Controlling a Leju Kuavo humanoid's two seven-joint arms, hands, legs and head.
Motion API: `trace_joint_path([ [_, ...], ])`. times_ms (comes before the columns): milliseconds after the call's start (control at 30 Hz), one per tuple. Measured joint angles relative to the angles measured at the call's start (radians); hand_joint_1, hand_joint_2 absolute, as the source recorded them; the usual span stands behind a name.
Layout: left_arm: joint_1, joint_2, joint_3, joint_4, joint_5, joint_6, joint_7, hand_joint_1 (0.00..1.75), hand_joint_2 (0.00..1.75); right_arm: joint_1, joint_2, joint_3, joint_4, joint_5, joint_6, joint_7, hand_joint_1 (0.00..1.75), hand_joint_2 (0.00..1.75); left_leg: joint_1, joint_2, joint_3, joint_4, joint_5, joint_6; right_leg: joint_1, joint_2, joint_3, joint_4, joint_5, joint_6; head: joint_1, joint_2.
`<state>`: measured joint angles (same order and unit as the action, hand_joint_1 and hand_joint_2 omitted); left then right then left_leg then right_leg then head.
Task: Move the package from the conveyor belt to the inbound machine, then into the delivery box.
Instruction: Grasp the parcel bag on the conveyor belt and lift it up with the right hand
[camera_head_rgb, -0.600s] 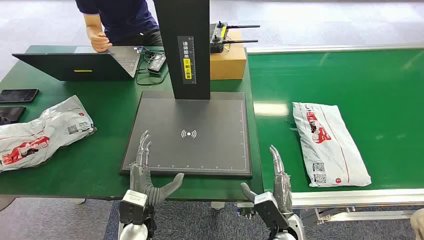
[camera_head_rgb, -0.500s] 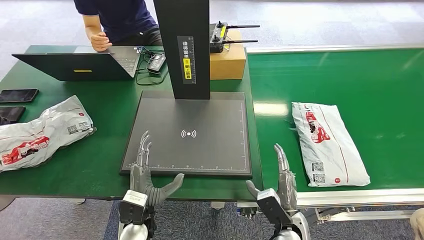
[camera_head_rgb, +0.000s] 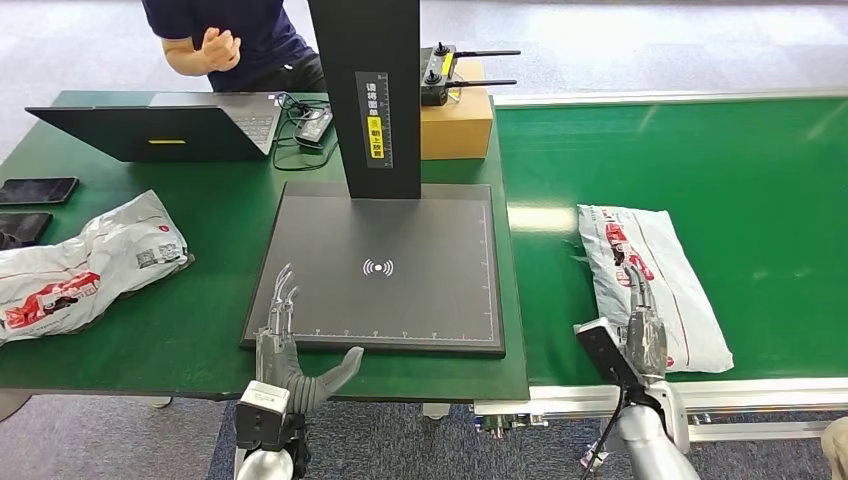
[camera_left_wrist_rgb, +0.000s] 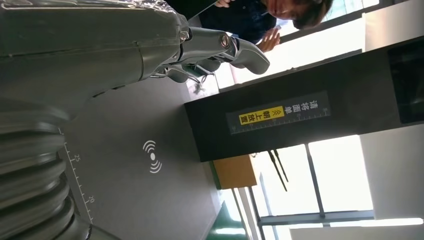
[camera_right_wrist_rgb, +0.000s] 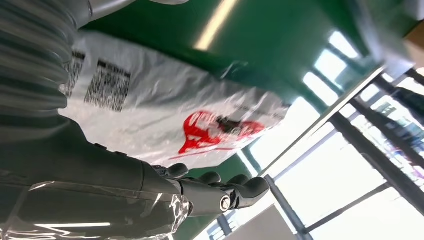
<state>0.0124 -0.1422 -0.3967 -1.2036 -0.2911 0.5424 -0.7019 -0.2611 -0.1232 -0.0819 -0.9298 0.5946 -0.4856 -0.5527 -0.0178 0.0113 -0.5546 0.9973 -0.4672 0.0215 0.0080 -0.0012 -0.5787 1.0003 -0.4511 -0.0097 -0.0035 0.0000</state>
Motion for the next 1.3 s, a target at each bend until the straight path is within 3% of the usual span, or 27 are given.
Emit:
trace_joint_path([
  [267,0.000,0.002,-0.011,0.000,0.001,0.003,0.000,0.00,1.75,-0.156,-0.098,-0.066,0.294,-0.017,-0.075,0.010,0.00,1.75,0.000,-0.001,-0.001,0.000,0.000,0.000,0.000,-0.001,0.000,0.000,0.000,0.000,0.000,0.000],
  [533,0.002,0.005,-0.015,0.000,0.001,0.021,0.000,0.00,1.75,-0.240,-0.126,-0.083,0.447,0.030,-0.075,0.109,0.00,1.75,0.000,0.000,0.000,0.000,0.000,0.000,0.000,-0.001,0.000,0.000,0.000,0.000,0.000,0.000],
  [733,0.009,0.010,-0.017,-0.001,0.000,0.024,0.000,0.00,1.75,-0.284,-0.130,-0.083,0.533,0.078,0.025,0.259,0.00,1.75,0.000,-0.001,0.000,0.000,0.000,0.000,0.000,-0.001,0.000,0.000,0.000,0.000,0.000,0.000],
  [933,0.009,0.012,-0.017,-0.002,-0.021,0.001,0.000,0.00,1.75,-0.309,-0.129,-0.070,0.570,0.161,0.183,0.423,0.00,1.75,0.000,0.000,0.002,0.000,0.000,0.001,0.001,0.000,0.002,0.000,0.000,0.000,0.000,0.000],
  [1167,0.005,0.012,-0.015,-0.002,-0.046,-0.020,0.000,0.00,1.75,-0.320,-0.117,-0.043,0.582,0.210,0.291,0.477,0.02,1.75,0.001,0.000,0.011,0.000,-0.001,0.001,0.002,0.000,0.012,-0.002,-0.001,0.001,0.000,0.000],
  [1233,0.004,0.011,-0.014,-0.002,-0.053,-0.025,0.000,0.00,1.75,-0.318,-0.112,-0.039,0.582,0.212,0.296,0.475,0.37,1.75,0.002,0.000,0.014,0.000,-0.002,0.002,0.002,0.000,0.015,-0.003,-0.001,0.001,0.000,0.000],
  [1300,0.004,0.011,-0.012,-0.002,-0.061,-0.030,0.000,0.00,1.75,-0.316,-0.108,-0.037,0.583,0.213,0.294,0.468,0.94,1.75,0.002,0.000,0.016,0.000,-0.002,0.001,0.002,0.000,0.017,-0.003,-0.001,0.001,0.000,0.000],
])
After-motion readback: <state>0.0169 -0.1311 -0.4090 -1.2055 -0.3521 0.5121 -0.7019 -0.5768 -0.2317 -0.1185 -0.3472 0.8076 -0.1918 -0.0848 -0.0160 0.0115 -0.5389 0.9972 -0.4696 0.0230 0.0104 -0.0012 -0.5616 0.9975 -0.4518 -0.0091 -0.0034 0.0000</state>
